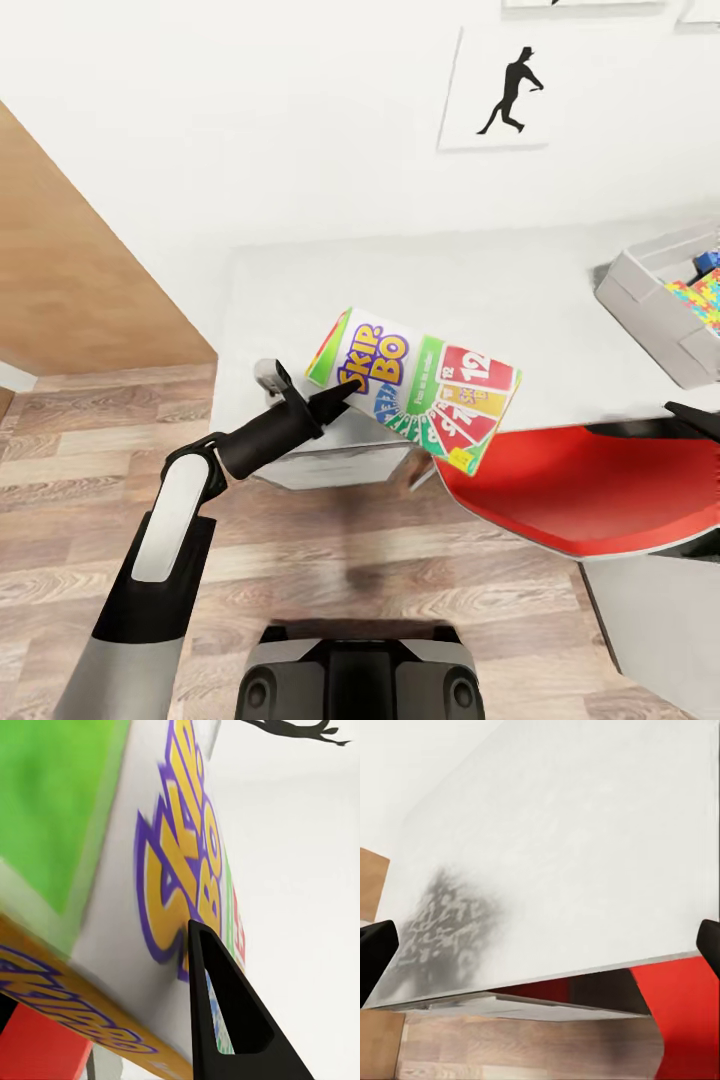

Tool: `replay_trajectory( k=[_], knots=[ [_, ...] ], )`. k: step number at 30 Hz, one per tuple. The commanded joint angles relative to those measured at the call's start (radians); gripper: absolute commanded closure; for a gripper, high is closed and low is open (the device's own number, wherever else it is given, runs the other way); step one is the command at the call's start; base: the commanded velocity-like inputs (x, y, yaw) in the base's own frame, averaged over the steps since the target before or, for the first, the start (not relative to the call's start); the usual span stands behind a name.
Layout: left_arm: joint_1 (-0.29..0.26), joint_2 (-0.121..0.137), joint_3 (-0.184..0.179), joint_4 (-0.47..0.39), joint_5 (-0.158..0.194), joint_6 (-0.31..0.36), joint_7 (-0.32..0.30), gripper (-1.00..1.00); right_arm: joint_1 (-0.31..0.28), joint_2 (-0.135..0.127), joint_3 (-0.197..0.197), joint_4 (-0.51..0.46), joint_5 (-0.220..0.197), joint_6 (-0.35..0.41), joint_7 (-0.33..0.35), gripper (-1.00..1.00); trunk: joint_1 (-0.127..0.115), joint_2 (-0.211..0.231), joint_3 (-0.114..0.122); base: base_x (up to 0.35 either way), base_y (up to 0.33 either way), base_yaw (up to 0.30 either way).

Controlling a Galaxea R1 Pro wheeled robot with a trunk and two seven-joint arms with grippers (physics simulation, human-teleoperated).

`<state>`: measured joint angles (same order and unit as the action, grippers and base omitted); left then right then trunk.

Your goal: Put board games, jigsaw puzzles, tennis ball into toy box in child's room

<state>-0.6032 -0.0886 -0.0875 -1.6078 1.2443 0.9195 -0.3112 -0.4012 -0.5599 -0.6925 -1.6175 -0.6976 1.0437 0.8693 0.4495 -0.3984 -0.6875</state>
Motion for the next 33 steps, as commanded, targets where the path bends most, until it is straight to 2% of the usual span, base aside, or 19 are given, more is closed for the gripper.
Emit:
replay_trajectory(
  k=[1, 12, 23, 26, 27, 28, 30, 32, 33],
  knots=[
    [-0.001, -0.001, 0.001, 0.0, -0.002, 0.004, -0.003, 1.0, -0.001, 0.0, -0.001, 0.001, 0.004, 0.004, 0.007, -1.0, 0.001, -0.002, -0.001, 0.0, -0.32, 0.049],
    [0.005, -0.002, -0.011, 0.0, -0.01, -0.042, 0.003, 1.0, -0.001, 0.0, -0.002, 0.001, 0.004, 0.004, 0.007, -1.0, 0.001, -0.002, -0.001, 0.02, -0.279, 0.007],
    [0.017, -0.005, -0.013, 0.0, -0.011, -0.082, 0.002, 1.0, -0.001, 0.0, -0.004, 0.001, 0.004, 0.004, 0.007, -1.0, 0.001, -0.002, -0.001, 0.016, -0.05, 0.0],
    [0.018, -0.012, -0.017, 0.0, -0.011, -0.145, 0.003, 1.0, -0.001, 0.006, -0.004, 0.001, 0.004, 0.004, 0.007, -1.0, 0.001, -0.002, -0.001, 0.002, -0.007, 0.0],
    [0.015, -0.019, -0.023, 0.0, -0.012, -0.211, 0.006, 1.0, 0.0, 0.008, -0.003, 0.001, 0.004, 0.004, 0.008, -1.0, 0.001, -0.002, -0.001, 0.001, -0.004, 0.0],
    [0.011, -0.024, -0.033, 0.002, -0.013, -0.247, 0.014, 1.0, 0.0, 0.011, -0.001, 0.001, 0.003, 0.004, 0.008, -1.0, 0.001, -0.002, -0.001, 0.001, -0.003, 0.0],
    [-0.001, -0.036, -0.071, 0.006, -0.015, -0.324, 0.058, 1.0, 0.001, 0.016, 0.002, 0.001, 0.003, 0.004, 0.011, -1.0, 0.001, -0.002, -0.001, 0.001, -0.002, 0.0],
    [-0.016, -0.046, -0.124, 0.011, -0.016, -0.414, 0.125, 1.0, 0.001, 0.024, 0.004, 0.001, 0.003, 0.004, 0.014, -1.0, 0.001, -0.002, -0.001, 0.0, -0.001, 0.0],
    [-0.016, -0.046, -0.124, 0.011, -0.016, -0.414, 0.125, 1.0, 0.001, 0.024, 0.004, 0.001, 0.003, 0.004, 0.014, -1.0, 0.001, -0.002, -0.001, 0.0, -0.001, 0.0]
  ],
)
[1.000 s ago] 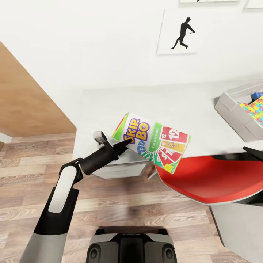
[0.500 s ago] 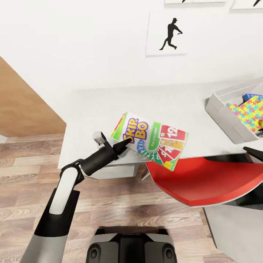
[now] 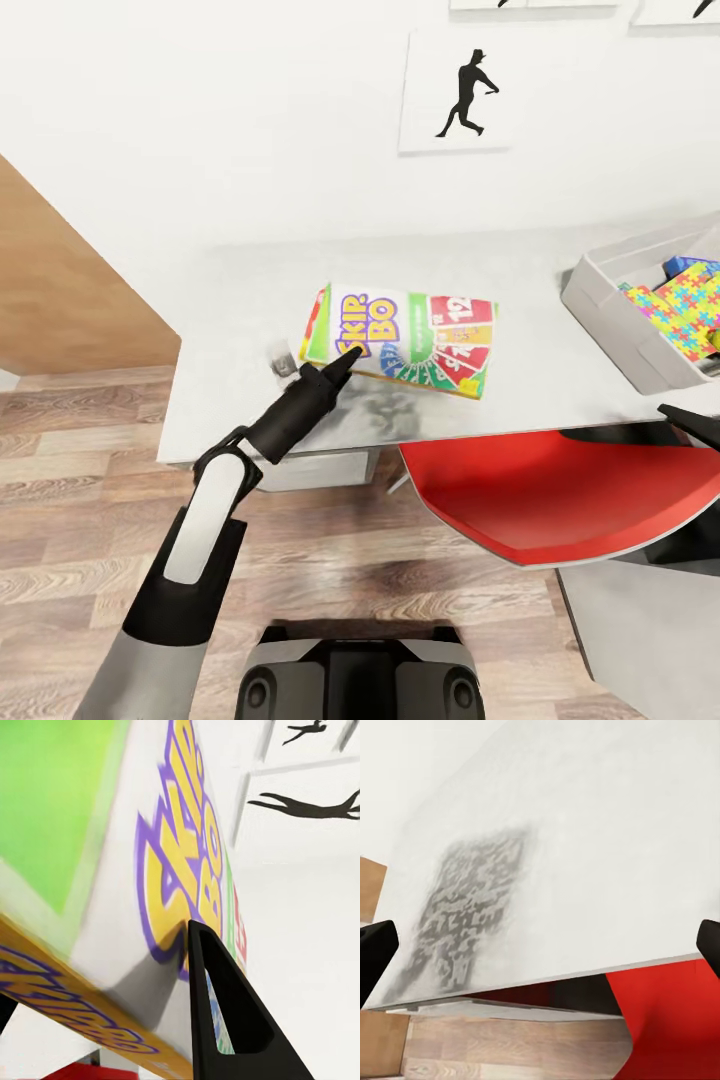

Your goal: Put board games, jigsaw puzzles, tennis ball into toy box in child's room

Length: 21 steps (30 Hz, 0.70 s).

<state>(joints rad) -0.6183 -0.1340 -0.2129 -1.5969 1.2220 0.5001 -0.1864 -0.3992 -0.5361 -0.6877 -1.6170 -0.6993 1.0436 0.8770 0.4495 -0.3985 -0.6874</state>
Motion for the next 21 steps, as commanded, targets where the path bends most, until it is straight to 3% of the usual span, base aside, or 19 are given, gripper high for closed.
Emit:
replay_trajectory(
  k=[1, 2, 3, 6, 8, 10, 13, 16, 21],
  knots=[
    [-0.008, -0.004, -0.027, 0.004, 0.006, -0.047, 0.035, 1.0, -0.001, 0.003, 0.0, 0.0, 0.005, 0.004, 0.008, -1.0, 0.001, -0.002, -0.001, 0.0, 0.0, 0.0],
    [-0.016, -0.007, -0.055, 0.009, 0.006, -0.105, 0.069, 1.0, -0.001, 0.007, 0.001, 0.0, 0.005, 0.004, 0.009, -1.0, 0.001, -0.002, -0.001, 0.0, 0.0, 0.0],
    [-0.033, -0.01, -0.109, 0.021, 0.006, -0.223, 0.132, 1.0, -0.001, 0.012, 0.002, 0.0, 0.004, 0.004, 0.01, -1.0, 0.001, -0.002, -0.001, 0.0, 0.0, 0.0],
    [-0.065, -0.013, -0.199, 0.049, 0.01, -0.382, 0.226, 1.0, 0.0, 0.018, 0.004, 0.0, 0.004, 0.004, 0.012, -1.0, 0.001, -0.002, -0.001, 0.0, 0.0, 0.0],
    [-0.088, -0.012, -0.234, 0.061, 0.015, -0.434, 0.268, 1.0, 0.0, 0.02, 0.004, 0.0, 0.004, 0.004, 0.016, -1.0, 0.001, -0.002, -0.001, 0.0, 0.0, 0.0],
    [-0.107, -0.011, -0.247, 0.066, 0.019, -0.439, 0.289, 1.0, 0.0, 0.021, 0.006, 0.0, 0.004, 0.004, 0.025, -1.0, 0.001, -0.002, -0.001, 0.0, 0.0, 0.0],
    [-0.146, -0.006, -0.255, 0.065, 0.037, -0.369, 0.32, 1.0, 0.0, 0.021, 0.008, 0.0, 0.004, 0.004, 0.051, -1.0, 0.001, -0.002, -0.001, 0.0, 0.0, 0.0],
    [-0.187, 0.008, -0.239, 0.051, 0.077, -0.21, 0.336, 1.0, 0.0, 0.021, 0.01, 0.0, 0.004, 0.004, 0.07, -1.0, 0.001, -0.002, -0.001, 0.0, 0.0, 0.0],
    [-0.229, 0.069, -0.139, 0.012, 0.146, 0.118, 0.318, 1.0, 0.0, 0.016, 0.012, 0.001, 0.004, 0.004, 0.084, -1.0, 0.001, -0.002, -0.001, 0.0, 0.0, 0.0]
  ],
)
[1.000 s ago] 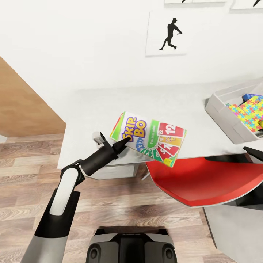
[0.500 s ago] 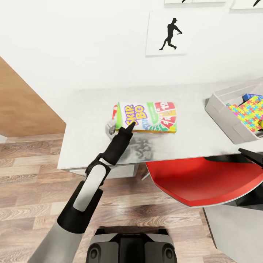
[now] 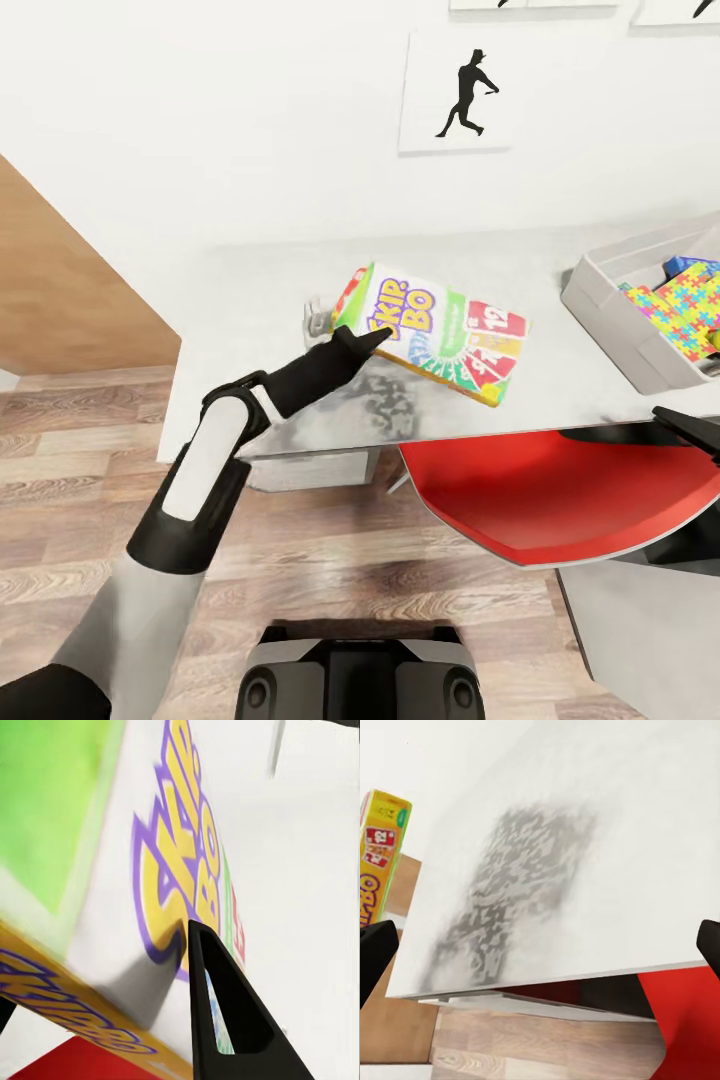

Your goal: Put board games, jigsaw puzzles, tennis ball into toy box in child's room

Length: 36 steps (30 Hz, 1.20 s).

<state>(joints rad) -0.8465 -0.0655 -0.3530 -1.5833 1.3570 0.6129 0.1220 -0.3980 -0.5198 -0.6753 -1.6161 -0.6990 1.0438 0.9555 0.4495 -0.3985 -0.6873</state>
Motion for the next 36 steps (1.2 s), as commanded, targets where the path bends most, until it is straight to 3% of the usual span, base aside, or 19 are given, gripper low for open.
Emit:
replay_trajectory(
  k=[1, 2, 7, 10, 11, 12, 16, 18, 20, 21, 26, 32, 36],
  knots=[
    [-0.005, 0.016, 0.025, -0.006, 0.02, 0.065, -0.005, 1.0, -0.001, -0.002, -0.001, 0.0, 0.004, 0.003, 0.007, -1.0, 0.001, -0.002, -0.001, 0.0, 0.0, 0.0],
    [-0.005, 0.016, 0.025, -0.006, 0.02, 0.065, -0.005, 1.0, -0.001, -0.002, -0.001, 0.0, 0.004, 0.003, 0.007, -1.0, 0.001, -0.002, -0.001, 0.0, 0.0, 0.0],
    [-0.025, 0.119, 0.109, -0.014, 0.046, 0.3, -0.088, 1.0, -0.002, -0.008, 0.005, 0.001, 0.005, 0.003, 0.011, -1.0, 0.001, -0.002, -0.001, 0.0, 0.0, 0.0],
    [-0.045, 0.21, 0.123, -0.012, 0.056, 0.365, -0.118, 1.0, -0.005, -0.013, 0.031, 0.001, 0.008, 0.003, 0.011, -1.0, 0.001, -0.002, -0.001, 0.0, 0.0, 0.0],
    [-0.061, 0.271, 0.12, -0.011, 0.068, 0.39, -0.14, 1.0, -0.007, -0.016, 0.058, 0.002, 0.009, 0.003, 0.011, -1.0, 0.001, -0.002, -0.001, 0.0, 0.0, 0.0],
    [-0.078, 0.326, 0.103, -0.009, 0.076, 0.405, -0.172, 1.0, -0.009, -0.018, 0.089, 0.001, 0.01, 0.003, 0.012, -1.0, 0.001, -0.002, -0.001, 0.0, 0.0, 0.0],
    [-0.117, 0.419, 0.039, -0.01, 0.077, 0.421, -0.254, 1.0, -0.014, -0.02, 0.164, 0.002, 0.01, 0.003, 0.012, -1.0, 0.001, -0.002, -0.001, 0.0, 0.0, 0.0],
    [-0.168, 0.464, -0.066, -0.009, 0.034, 0.427, -0.302, 1.0, -0.019, -0.021, 0.236, 0.002, 0.01, 0.003, 0.013, -1.0, 0.001, -0.002, -0.001, 0.0, 0.0, 0.0],
    [-0.202, 0.465, -0.124, -0.008, 0.002, 0.428, -0.316, 1.0, -0.02, -0.02, 0.271, 0.001, 0.01, 0.003, 0.013, -1.0, 0.001, -0.002, -0.001, 0.0, 0.0, 0.0],
    [-0.237, 0.455, -0.186, -0.006, -0.024, 0.429, -0.326, 1.0, -0.021, -0.018, 0.309, 0.001, 0.01, 0.003, 0.014, -1.0, 0.001, -0.002, -0.001, 0.0, 0.0, 0.0],
    [-0.311, 0.417, -0.314, 0.026, -0.056, 0.43, -0.338, 1.0, -0.024, -0.008, 0.393, 0.001, 0.01, 0.003, 0.014, -1.0, 0.001, -0.002, -0.001, 0.0, 0.0, 0.0],
    [-0.349, 0.382, -0.418, 0.058, -0.068, 0.43, -0.343, 1.0, -0.025, -0.004, 0.47, 0.0, 0.01, 0.003, 0.047, -1.0, 0.001, -0.002, -0.001, 0.0, 0.0, 0.0],
    [-0.352, 0.379, -0.44, 0.061, -0.069, 0.43, -0.348, 1.0, -0.024, -0.005, 0.481, 0.0, 0.01, 0.003, 0.082, -1.0, 0.001, -0.002, -0.001, 0.0, 0.0, 0.0]
  ],
)
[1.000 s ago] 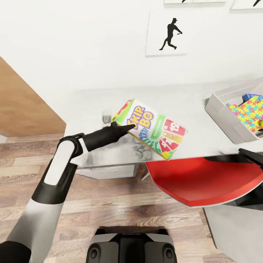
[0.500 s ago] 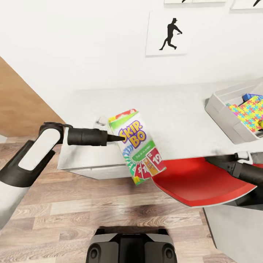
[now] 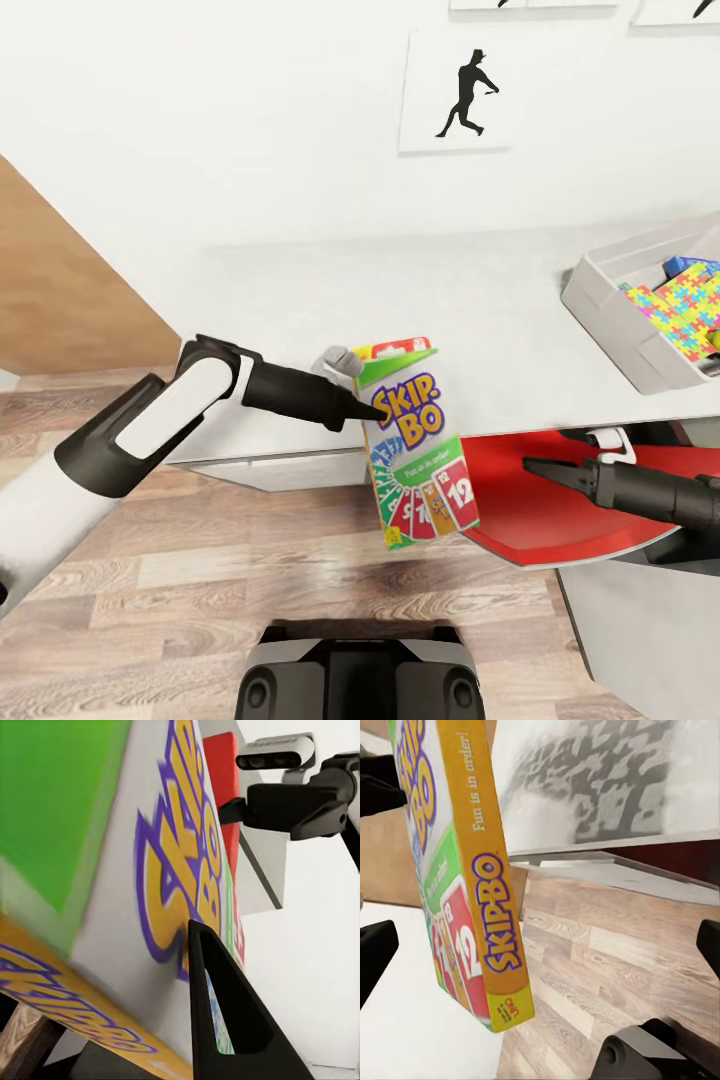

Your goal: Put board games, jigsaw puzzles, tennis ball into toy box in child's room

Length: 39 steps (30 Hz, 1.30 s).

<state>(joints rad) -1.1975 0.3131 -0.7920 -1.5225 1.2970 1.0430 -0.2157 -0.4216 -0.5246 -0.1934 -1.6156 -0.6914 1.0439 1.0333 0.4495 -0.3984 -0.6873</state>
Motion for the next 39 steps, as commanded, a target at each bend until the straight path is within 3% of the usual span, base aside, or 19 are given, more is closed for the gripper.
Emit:
replay_trajectory(
  k=[1, 13, 20, 28, 39],
  knots=[
    [-0.002, 0.0, -0.005, 0.001, -0.009, 0.0, -0.014, 1.0, -0.001, -0.001, 0.001, 0.0, 0.003, 0.003, 0.01, -1.0, 0.001, -0.002, -0.001, 0.0, 0.0, 0.0],
    [-0.009, -0.003, -0.08, 0.001, -0.011, 0.0, -0.038, 1.0, 0.0, -0.012, 0.009, 0.0, 0.002, 0.003, 0.033, -1.0, 0.001, -0.002, -0.001, 0.0, 0.0, 0.0],
    [-0.008, -0.005, -0.087, 0.001, -0.021, -0.001, -0.039, 1.0, -0.001, -0.012, 0.023, -0.001, 0.0, 0.003, 0.035, -1.0, 0.001, -0.002, -0.001, 0.0, 0.0, 0.0],
    [-0.008, -0.017, -0.088, 0.002, -0.054, -0.001, -0.039, 1.0, -0.02, -0.001, 0.097, 0.0, 0.0, 0.003, 0.036, -1.0, 0.001, -0.002, -0.001, 0.0, 0.0, 0.0],
    [-0.005, -0.034, -0.098, 0.0, -0.06, -0.001, -0.039, 1.0, -0.023, 0.009, 0.122, 0.0, 0.0, 0.003, 0.034, -1.0, 0.001, -0.002, -0.001, 0.0, 0.0, 0.0]
  ],
)
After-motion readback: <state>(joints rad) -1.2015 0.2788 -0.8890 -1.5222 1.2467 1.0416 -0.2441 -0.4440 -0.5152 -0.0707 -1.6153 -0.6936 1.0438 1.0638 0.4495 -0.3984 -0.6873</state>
